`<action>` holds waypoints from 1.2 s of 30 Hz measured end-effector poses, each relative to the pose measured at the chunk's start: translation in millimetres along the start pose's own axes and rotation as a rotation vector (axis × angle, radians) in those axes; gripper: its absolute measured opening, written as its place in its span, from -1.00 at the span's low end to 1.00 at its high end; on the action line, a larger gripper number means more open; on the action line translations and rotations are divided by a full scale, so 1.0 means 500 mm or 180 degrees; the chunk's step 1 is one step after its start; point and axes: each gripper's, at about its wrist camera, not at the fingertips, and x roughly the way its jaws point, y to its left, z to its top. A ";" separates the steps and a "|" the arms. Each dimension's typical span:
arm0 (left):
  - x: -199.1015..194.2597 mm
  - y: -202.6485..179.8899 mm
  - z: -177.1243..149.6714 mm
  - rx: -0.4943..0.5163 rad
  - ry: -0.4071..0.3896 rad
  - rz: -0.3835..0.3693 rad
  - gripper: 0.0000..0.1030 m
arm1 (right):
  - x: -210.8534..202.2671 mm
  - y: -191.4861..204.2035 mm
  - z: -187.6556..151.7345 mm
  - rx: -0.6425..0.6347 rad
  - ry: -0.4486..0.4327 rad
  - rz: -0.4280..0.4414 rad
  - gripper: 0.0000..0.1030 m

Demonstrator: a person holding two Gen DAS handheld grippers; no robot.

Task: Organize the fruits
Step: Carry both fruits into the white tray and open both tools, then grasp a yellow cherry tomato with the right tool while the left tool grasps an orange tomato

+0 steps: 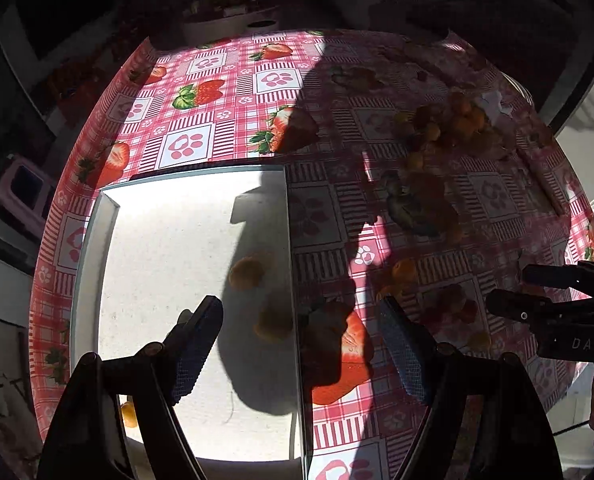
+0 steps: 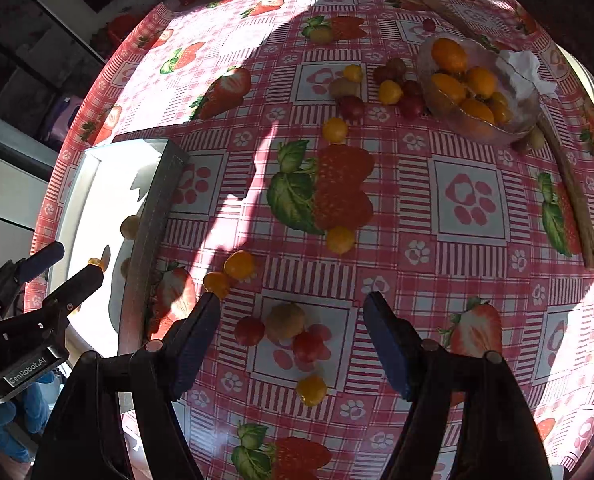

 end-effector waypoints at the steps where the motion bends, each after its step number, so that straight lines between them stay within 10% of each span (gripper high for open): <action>1: 0.004 -0.020 0.002 0.0074 0.0009 -0.0028 0.56 | -0.001 -0.015 -0.018 0.0042 0.0030 -0.0027 0.50; 10: 0.080 -0.108 -0.001 0.0292 0.0232 -0.0145 0.56 | 0.018 -0.040 -0.127 0.0097 0.0255 -0.0025 0.50; 36: 0.141 -0.074 -0.016 0.0109 0.0459 -0.0113 0.35 | 0.078 0.035 -0.091 -0.0341 0.0074 -0.0200 0.24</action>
